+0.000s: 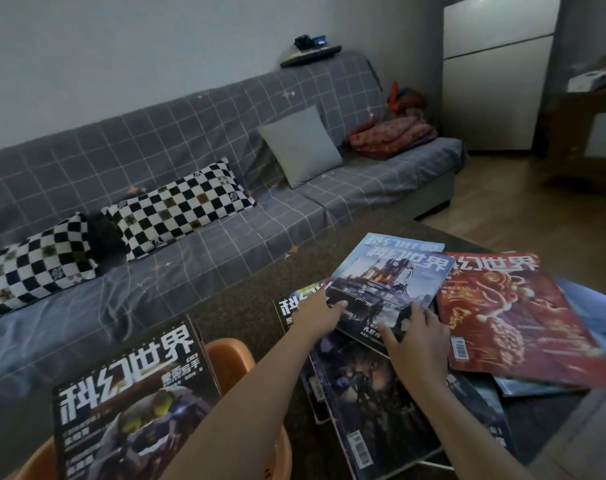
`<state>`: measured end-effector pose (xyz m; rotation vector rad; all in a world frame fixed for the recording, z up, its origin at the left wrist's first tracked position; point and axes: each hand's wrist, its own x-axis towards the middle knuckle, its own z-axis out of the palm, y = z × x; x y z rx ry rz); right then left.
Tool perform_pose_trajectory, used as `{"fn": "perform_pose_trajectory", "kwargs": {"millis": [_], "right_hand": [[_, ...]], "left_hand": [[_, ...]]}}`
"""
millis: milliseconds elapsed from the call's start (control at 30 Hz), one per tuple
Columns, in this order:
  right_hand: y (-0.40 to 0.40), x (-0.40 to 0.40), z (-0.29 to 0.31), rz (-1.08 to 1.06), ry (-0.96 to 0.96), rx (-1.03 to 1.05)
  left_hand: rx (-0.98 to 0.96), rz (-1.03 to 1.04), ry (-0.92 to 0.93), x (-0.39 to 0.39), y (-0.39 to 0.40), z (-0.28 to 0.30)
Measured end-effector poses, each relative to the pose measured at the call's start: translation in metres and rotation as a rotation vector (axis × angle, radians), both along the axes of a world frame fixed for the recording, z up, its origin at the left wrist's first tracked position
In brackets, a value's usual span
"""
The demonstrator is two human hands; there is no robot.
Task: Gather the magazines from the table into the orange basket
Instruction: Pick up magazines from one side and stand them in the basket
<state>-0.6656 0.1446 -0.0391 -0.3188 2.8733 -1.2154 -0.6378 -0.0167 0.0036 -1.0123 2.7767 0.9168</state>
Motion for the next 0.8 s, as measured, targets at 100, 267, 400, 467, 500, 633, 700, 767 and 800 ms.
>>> {"fn": "perform_pose_trajectory", "kwargs": {"millis": [100,267,400,467,500,633,700,767,800], "right_hand": [[-0.001,-0.003,-0.002,-0.010,-0.011,-0.042],[0.000,-0.006,0.004,-0.026,-0.121,-0.119],[0.006,-0.002,0.011,-0.030,-0.147,-0.242],[0.008,0.001,0.016,-0.022,-0.152,-0.276],[0.009,0.004,0.020,-0.011,-0.152,-0.310],[0.020,0.013,0.037,0.027,-0.262,-0.433],[0.027,0.021,0.045,0.042,-0.327,-0.520],[0.034,0.030,0.055,0.063,-0.394,-0.579],[0.037,0.037,0.061,0.084,-0.427,-0.600]], "left_hand": [[-0.102,0.024,-0.043,-0.009,-0.008,-0.009],[-0.128,0.076,-0.026,-0.007,-0.010,-0.002],[0.041,0.101,0.032,0.004,-0.010,0.010],[0.138,0.112,0.092,0.011,-0.005,0.018],[0.188,0.129,0.143,0.016,0.000,0.022],[0.285,0.185,0.302,0.050,0.015,0.036],[0.306,0.217,0.381,0.073,0.018,0.041],[0.347,0.268,0.465,0.098,0.022,0.050],[0.376,0.296,0.505,0.110,0.025,0.054]]}}
